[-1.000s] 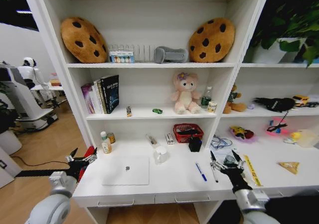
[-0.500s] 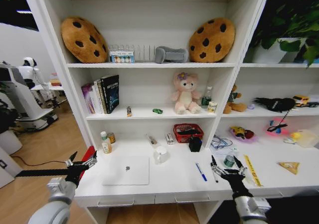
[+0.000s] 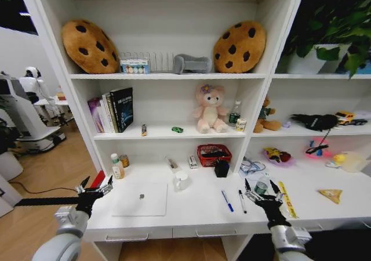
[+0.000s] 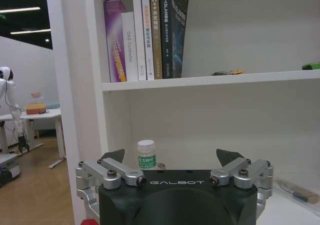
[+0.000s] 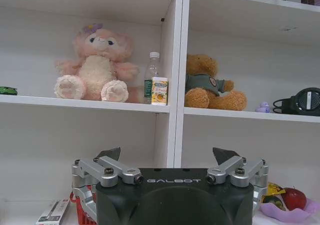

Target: Organize the objects on the table.

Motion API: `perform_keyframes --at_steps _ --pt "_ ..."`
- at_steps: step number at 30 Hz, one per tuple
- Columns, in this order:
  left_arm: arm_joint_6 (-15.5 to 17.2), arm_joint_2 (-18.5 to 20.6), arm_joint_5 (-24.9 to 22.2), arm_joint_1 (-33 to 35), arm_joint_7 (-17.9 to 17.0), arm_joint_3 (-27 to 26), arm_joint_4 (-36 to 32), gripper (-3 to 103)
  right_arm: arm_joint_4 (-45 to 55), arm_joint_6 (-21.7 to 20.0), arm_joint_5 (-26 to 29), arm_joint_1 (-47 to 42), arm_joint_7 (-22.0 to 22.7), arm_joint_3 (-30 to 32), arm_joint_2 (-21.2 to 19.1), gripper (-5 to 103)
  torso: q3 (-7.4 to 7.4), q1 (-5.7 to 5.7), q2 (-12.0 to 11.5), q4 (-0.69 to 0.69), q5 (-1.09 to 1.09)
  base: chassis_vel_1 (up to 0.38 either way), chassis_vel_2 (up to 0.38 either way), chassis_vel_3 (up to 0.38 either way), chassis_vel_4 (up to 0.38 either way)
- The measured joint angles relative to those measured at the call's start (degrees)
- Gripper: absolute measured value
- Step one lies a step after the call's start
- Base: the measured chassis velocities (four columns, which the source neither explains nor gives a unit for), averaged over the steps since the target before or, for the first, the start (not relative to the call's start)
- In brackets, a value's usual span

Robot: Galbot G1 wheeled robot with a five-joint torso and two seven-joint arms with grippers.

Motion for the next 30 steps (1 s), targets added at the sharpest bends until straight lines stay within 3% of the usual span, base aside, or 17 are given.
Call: perform_keyframes --at_steps 17,24,25,30 --pt "0.3 0.1 -0.1 -0.4 -0.1 0.1 0.0 100 -0.6 -0.1 0.6 1.0 0.2 -1.8 -0.6 100 0.00 0.00 0.0 -0.01 0.00 -0.021 -0.025 0.026 0.023" --pt "0.3 0.2 -0.3 -0.7 -0.1 0.1 0.3 100 -0.9 -0.2 1.1 1.6 0.2 -2.3 -1.2 100 0.00 0.00 0.0 0.02 0.03 -0.129 -0.136 0.138 0.146" --pt "0.3 0.2 -0.3 -0.7 -0.1 0.1 0.4 100 -1.0 -0.2 1.3 1.8 0.2 -2.5 -1.4 100 0.00 -0.01 0.0 0.01 -0.04 -0.192 -0.208 0.189 0.189" --pt "0.3 0.2 -0.3 -0.7 0.0 0.3 0.4 100 -1.2 -0.2 1.5 2.6 0.0 -3.4 -2.3 100 0.00 0.00 0.0 -0.04 0.04 -0.163 -0.173 0.157 0.172"
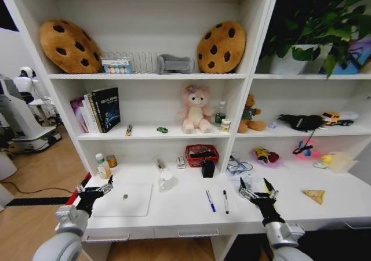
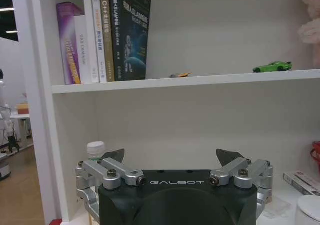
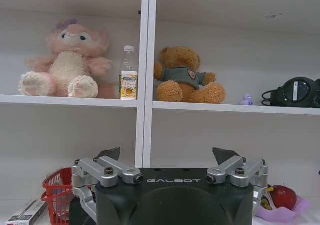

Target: Organize the objects on the table.

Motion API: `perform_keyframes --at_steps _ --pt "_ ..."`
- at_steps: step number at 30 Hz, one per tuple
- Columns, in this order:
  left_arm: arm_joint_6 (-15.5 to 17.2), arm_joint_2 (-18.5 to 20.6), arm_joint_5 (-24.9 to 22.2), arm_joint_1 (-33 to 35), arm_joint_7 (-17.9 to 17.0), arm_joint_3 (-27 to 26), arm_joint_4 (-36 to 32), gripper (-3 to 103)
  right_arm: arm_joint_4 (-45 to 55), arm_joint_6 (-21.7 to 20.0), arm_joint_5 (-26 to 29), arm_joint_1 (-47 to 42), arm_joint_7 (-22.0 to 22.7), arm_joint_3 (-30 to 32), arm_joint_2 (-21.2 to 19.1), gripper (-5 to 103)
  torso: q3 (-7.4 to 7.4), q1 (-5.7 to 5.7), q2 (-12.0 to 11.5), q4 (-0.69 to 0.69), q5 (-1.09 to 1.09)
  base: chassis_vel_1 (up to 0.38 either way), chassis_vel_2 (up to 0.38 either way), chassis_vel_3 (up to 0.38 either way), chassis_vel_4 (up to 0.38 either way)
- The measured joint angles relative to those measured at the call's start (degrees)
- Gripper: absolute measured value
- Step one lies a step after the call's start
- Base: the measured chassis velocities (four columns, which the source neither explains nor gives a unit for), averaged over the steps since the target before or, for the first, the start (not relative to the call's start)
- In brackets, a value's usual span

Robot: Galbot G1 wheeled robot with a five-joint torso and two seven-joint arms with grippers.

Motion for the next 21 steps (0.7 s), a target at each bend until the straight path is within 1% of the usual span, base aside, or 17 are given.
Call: perform_keyframes --at_steps 1,3,4,5,6,8,9,10,11,12,13,15,16,17,19,20,21 --pt "0.0 0.0 0.0 0.0 0.0 0.1 0.0 100 0.0 -0.6 0.3 0.6 0.0 -0.9 -1.0 100 0.00 -0.01 0.0 0.07 0.00 -0.139 -0.108 0.109 0.089" --pt "0.0 0.1 0.0 0.0 0.0 0.2 0.1 100 0.0 -1.5 1.0 1.0 0.1 -1.6 -1.9 100 -0.01 -0.01 0.0 0.04 -0.04 -0.044 -0.108 0.053 0.062" --pt "0.1 0.2 0.0 0.0 0.0 0.2 0.1 100 0.2 -3.2 1.9 1.5 0.5 -2.5 -3.0 100 0.00 0.00 0.0 0.03 -0.04 -0.023 -0.042 0.053 -0.004" --pt "0.1 0.3 0.0 0.0 0.0 0.2 0.1 100 0.2 -5.0 3.0 2.2 0.8 -3.3 -4.0 100 0.00 0.00 0.0 0.04 -0.02 0.000 0.000 0.000 0.000" --pt "0.1 0.3 0.0 0.0 0.0 0.2 0.1 100 0.2 -5.0 3.0 2.2 0.8 -3.3 -4.0 100 0.00 0.00 0.0 0.04 -0.02 0.000 0.000 0.000 0.000" --pt "0.1 0.6 0.0 0.4 0.0 0.2 0.1 100 -0.5 -8.4 5.6 4.6 1.2 -5.0 -6.2 100 0.00 -0.01 0.0 0.05 -0.07 0.043 0.040 -0.036 -0.054" --pt "0.1 0.6 0.0 0.4 0.0 0.2 0.1 100 -0.5 -8.4 5.6 4.6 1.2 -5.0 -6.2 100 0.00 -0.01 0.0 0.05 -0.07 0.053 0.045 -0.045 -0.052" --pt "0.2 0.6 0.0 0.5 0.0 0.2 0.1 100 -1.0 -9.6 6.5 5.8 1.2 -5.8 -6.8 100 0.00 -0.01 0.0 0.05 -0.04 0.058 0.058 -0.045 -0.045" --pt "0.2 0.7 0.1 0.6 0.0 0.4 0.1 100 -1.7 -11.3 7.8 7.7 1.6 -7.1 -7.7 100 0.00 -0.01 0.0 0.08 -0.04 0.058 0.045 -0.048 -0.045" --pt "0.2 0.7 0.1 0.6 0.0 0.4 0.1 100 -1.7 -11.3 7.8 7.7 1.6 -7.1 -7.7 100 0.00 -0.01 0.0 0.08 -0.04 0.058 0.045 -0.048 -0.045" --pt "0.5 1.0 0.1 0.3 -0.1 0.9 0.4 100 -2.2 -12.6 9.1 8.8 1.9 -8.1 -8.2 102 0.00 -0.01 0.0 0.08 -0.05 0.000 0.000 0.000 0.000" --pt "0.8 1.6 0.1 -0.5 -0.1 1.7 0.8 100 -2.8 -13.7 9.9 9.7 2.2 -8.7 -8.4 100 0.00 -0.01 0.0 0.07 -0.04 0.000 0.000 0.000 0.000" --pt "1.0 2.0 0.0 -0.9 -0.1 2.2 1.0 100 -3.6 -14.4 10.2 10.4 2.2 -9.3 -8.4 98 0.00 0.00 0.0 0.01 -0.04 0.000 0.000 0.000 0.000" --pt "1.1 2.1 0.0 -1.0 -0.1 2.3 1.2 100 -4.5 -14.7 10.3 11.0 2.2 -10.1 -8.4 97 0.00 0.00 0.0 0.00 -0.04 0.000 0.000 0.000 0.000" --pt "1.1 2.2 0.0 -1.0 0.0 2.4 1.3 100 -5.3 -15.0 10.4 11.7 2.2 -10.9 -8.4 94 0.00 0.00 0.0 0.01 -0.04 0.000 0.000 0.000 0.000" --pt "1.1 2.5 0.0 -0.9 0.0 2.4 1.6 100 -6.1 -15.7 10.6 12.3 2.1 -12.0 -8.4 98 0.00 0.00 0.0 0.03 -0.03 0.000 0.000 0.000 0.000" --pt "1.1 2.5 0.0 -0.9 0.0 2.4 1.6 100 -6.1 -15.7 10.6 12.3 2.1 -12.0 -8.4 98 0.00 0.00 0.0 0.03 -0.03 0.000 0.000 0.000 0.000"
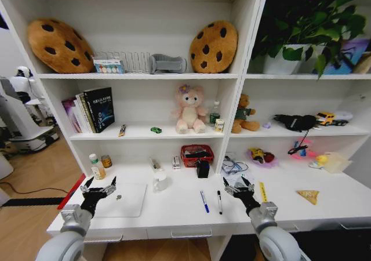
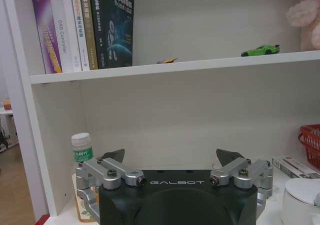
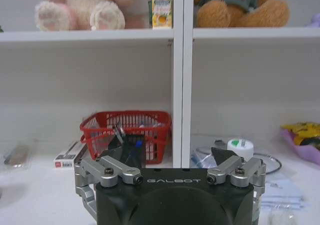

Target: Organize the objects on the table.

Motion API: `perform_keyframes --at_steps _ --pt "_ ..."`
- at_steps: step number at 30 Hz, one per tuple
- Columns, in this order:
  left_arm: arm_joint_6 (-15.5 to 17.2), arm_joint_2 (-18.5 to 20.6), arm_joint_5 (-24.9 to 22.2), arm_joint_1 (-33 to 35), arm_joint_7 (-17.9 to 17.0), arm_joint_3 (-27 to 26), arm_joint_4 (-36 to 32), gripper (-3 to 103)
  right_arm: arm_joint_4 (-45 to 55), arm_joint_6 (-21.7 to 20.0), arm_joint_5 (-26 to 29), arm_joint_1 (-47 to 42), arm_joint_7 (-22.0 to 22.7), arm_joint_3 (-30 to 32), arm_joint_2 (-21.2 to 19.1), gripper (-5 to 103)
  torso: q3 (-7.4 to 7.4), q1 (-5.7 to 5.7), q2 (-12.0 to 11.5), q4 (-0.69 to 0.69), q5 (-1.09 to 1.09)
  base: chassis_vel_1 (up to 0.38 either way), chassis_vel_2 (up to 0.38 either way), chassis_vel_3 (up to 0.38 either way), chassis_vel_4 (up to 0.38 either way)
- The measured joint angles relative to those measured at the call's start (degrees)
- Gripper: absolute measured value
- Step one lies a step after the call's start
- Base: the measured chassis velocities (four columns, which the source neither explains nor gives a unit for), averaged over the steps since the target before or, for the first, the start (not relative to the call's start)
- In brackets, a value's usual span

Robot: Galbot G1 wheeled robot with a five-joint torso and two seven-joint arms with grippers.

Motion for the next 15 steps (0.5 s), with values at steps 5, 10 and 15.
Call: perform_keyframes --at_steps 5,10,15 --pt "0.1 0.8 -0.1 -0.2 0.1 0.3 0.6 100 -2.8 -1.1 -0.5 2.9 -0.1 -4.1 0.1 100 0.00 0.00 0.0 0.01 0.00 0.000 0.000 0.000 0.000" --pt "0.1 0.8 0.1 0.2 0.2 0.5 0.9 100 -6.2 -1.0 -0.3 8.0 -0.5 -9.3 -0.9 100 0.00 0.00 0.0 0.02 0.00 0.000 0.000 0.000 0.000" --pt "0.1 0.7 0.3 0.5 0.2 0.5 1.0 100 -8.7 -3.3 2.6 11.9 -0.7 -13.8 -1.2 100 0.00 0.00 0.0 0.01 -0.01 0.000 0.000 0.000 0.000"
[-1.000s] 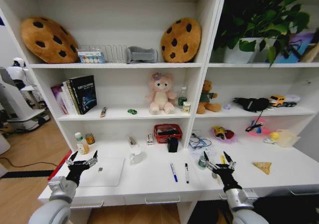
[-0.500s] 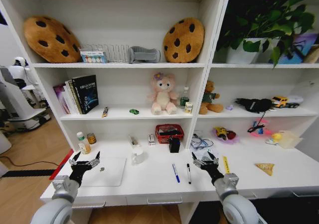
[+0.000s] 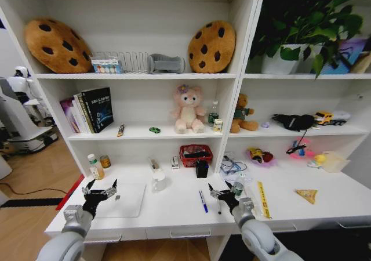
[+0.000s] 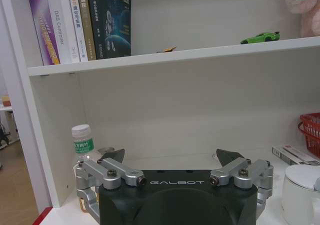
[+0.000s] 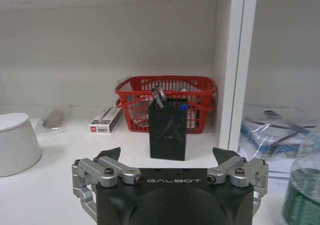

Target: Organize the objects on the table.

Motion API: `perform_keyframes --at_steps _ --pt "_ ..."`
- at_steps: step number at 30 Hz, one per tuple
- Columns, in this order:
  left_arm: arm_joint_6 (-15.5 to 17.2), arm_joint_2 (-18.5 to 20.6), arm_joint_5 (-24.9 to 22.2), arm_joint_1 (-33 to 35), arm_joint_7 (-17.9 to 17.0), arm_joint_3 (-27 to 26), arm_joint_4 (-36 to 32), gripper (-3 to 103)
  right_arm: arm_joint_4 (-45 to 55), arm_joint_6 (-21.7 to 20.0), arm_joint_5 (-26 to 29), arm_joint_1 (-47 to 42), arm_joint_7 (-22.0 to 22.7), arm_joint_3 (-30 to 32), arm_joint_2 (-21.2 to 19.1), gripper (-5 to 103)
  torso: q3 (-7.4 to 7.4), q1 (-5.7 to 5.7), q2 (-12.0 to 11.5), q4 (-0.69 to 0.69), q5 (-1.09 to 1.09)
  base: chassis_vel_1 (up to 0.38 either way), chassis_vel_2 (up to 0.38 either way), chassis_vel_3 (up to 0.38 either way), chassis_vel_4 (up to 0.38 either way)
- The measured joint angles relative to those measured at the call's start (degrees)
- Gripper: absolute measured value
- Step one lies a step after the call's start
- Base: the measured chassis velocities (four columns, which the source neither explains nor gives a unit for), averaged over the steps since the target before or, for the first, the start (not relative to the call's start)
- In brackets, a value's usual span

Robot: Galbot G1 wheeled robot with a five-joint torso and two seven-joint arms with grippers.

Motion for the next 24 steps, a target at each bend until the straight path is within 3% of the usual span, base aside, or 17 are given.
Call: perform_keyframes --at_steps 4,11,24 --pt "0.0 -0.1 0.1 -0.1 0.0 0.2 0.2 100 -1.0 -1.5 1.6 2.7 0.8 -2.9 0.0 103 0.00 0.00 0.0 0.02 0.00 0.000 0.000 0.000 0.000" --pt "0.0 -0.3 0.3 -0.6 0.1 0.7 1.2 100 -3.7 -5.4 5.8 8.7 4.8 -8.7 1.4 96 0.00 0.00 0.0 0.01 0.00 0.000 0.000 0.000 0.000" --pt "0.0 0.5 -0.2 -2.8 0.2 2.0 2.7 100 -4.9 -8.8 10.0 10.4 9.6 -11.3 2.7 88 0.00 0.00 0.0 0.00 0.00 0.000 0.000 0.000 0.000"
